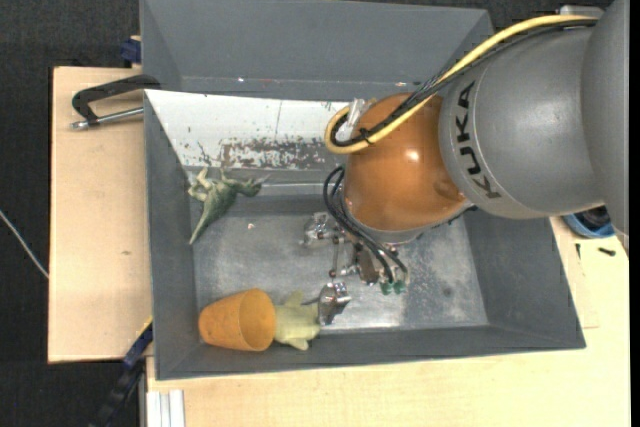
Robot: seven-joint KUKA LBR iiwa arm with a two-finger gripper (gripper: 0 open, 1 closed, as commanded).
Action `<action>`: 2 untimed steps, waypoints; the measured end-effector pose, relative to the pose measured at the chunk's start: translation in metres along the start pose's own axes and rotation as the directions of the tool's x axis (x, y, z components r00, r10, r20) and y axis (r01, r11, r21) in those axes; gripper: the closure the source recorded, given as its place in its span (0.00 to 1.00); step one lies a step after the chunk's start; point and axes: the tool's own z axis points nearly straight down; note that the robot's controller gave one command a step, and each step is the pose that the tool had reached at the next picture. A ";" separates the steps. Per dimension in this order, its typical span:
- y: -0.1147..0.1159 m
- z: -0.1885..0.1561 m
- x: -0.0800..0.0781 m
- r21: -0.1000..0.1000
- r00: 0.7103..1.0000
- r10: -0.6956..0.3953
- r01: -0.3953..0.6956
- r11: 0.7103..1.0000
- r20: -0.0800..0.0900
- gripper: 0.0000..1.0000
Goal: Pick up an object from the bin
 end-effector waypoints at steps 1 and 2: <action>-0.081 0.027 -0.014 0.001 0.982 0.190 -0.190 0.982 0.006 0.00; -0.025 0.060 -0.010 0.001 0.999 -0.039 0.039 0.999 0.011 0.00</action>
Offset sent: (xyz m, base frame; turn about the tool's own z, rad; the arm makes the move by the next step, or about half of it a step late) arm 0.0260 -0.0761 -0.0274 0.1873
